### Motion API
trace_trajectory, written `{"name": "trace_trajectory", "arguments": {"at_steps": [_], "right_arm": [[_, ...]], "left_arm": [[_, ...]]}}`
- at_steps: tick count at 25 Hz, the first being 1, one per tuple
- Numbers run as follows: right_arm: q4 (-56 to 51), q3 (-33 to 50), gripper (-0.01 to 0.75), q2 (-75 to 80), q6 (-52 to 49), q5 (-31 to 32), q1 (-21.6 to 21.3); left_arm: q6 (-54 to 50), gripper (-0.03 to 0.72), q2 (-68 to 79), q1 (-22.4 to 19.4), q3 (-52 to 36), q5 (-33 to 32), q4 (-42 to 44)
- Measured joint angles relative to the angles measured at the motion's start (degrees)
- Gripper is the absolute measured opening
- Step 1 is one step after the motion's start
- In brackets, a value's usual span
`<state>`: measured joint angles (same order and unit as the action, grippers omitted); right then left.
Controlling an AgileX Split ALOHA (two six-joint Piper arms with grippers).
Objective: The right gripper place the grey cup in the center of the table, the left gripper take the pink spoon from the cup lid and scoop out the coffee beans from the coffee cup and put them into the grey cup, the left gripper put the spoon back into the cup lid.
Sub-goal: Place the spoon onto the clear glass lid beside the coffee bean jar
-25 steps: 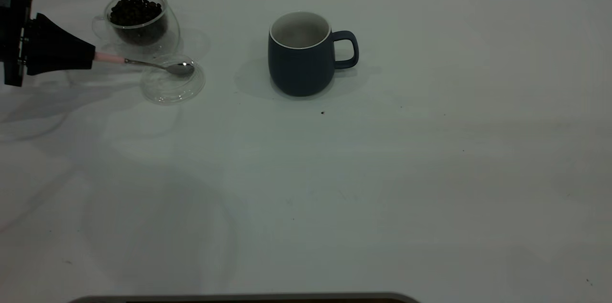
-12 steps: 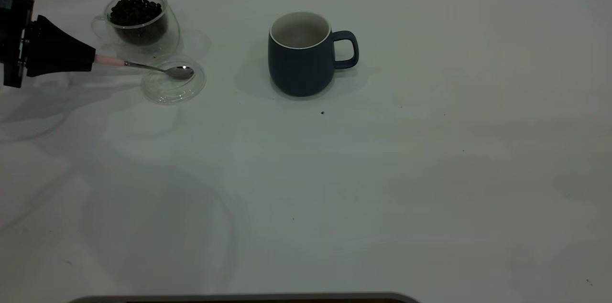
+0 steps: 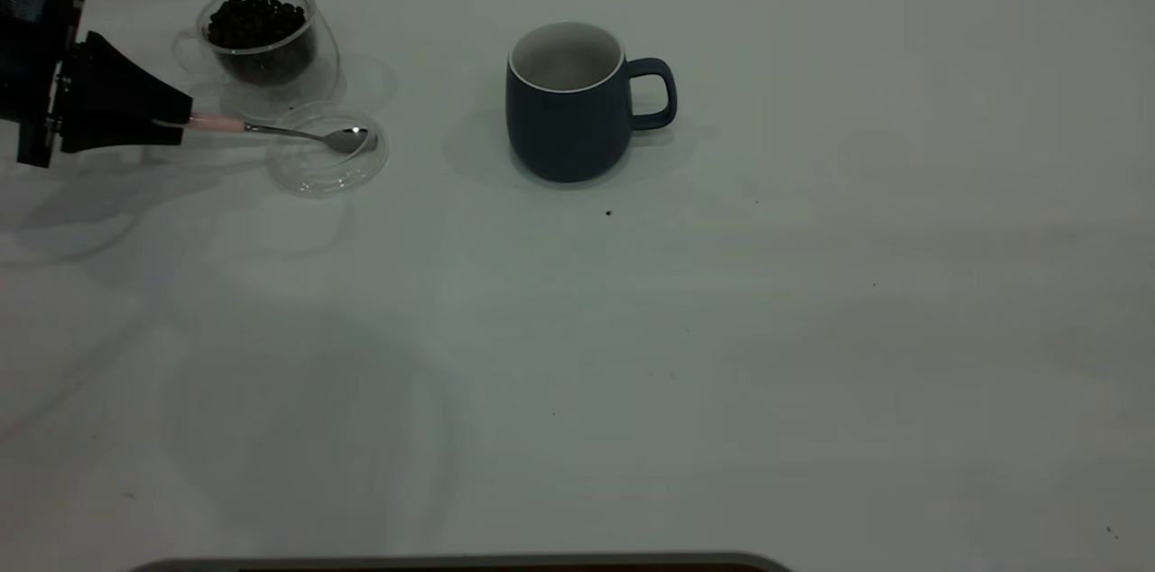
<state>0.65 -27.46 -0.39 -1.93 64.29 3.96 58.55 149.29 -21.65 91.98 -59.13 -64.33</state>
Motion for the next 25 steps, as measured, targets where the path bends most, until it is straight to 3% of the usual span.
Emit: {"name": "trace_trajectory", "arguments": {"at_steps": [6, 16, 21, 25], "right_arm": [[0.0, 0.0, 0.536, 0.0, 0.0, 0.0, 0.0], [0.0, 0.0, 0.536, 0.0, 0.0, 0.0, 0.0], [0.0, 0.0, 0.536, 0.0, 0.0, 0.0, 0.0], [0.0, 0.0, 0.536, 0.0, 0.0, 0.0, 0.0]], "left_arm": [[-1.1, 0.334, 1.0, 0.0, 0.0, 0.2, 0.1], [-1.7, 0.520, 1.1, 0.0, 0.0, 0.3, 0.1], [-1.7, 0.542, 1.1, -0.4, 0.0, 0.2, 0.2], [-1.6, 0.542, 0.9, -3.3, 0.7, 0.1, 1.9]]}}
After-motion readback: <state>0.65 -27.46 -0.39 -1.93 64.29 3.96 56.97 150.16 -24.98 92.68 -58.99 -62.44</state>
